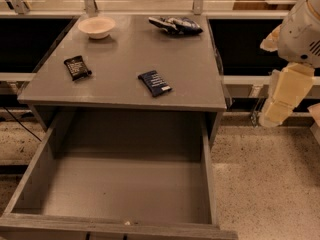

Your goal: Place rxbar blueberry into top drawer

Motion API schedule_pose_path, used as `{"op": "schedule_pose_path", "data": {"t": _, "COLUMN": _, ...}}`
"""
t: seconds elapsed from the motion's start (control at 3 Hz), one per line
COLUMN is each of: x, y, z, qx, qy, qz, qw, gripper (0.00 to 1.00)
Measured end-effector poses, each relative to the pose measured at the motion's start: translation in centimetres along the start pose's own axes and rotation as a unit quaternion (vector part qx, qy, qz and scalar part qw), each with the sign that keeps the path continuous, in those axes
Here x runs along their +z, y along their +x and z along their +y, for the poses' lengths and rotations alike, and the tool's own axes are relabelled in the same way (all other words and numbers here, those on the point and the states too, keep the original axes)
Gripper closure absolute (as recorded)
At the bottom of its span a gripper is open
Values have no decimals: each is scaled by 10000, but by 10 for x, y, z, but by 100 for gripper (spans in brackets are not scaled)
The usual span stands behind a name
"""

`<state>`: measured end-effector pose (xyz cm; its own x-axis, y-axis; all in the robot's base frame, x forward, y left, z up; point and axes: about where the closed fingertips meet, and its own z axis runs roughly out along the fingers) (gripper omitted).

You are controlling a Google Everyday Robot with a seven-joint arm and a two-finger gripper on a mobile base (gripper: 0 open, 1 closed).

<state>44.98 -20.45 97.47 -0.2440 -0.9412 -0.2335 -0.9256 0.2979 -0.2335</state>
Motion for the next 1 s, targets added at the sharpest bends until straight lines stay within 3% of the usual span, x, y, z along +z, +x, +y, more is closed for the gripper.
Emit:
{"op": "schedule_pose_path", "data": {"t": 0.67, "x": 14, "y": -36, "z": -14, "qx": -156, "qy": -183, "qz": -195, "qw": 9995, "gripper": 0}}
{"op": "schedule_pose_path", "data": {"t": 1.0, "x": 16, "y": -40, "z": -16, "qx": -179, "qy": -198, "qz": -218, "qw": 9994, "gripper": 0}}
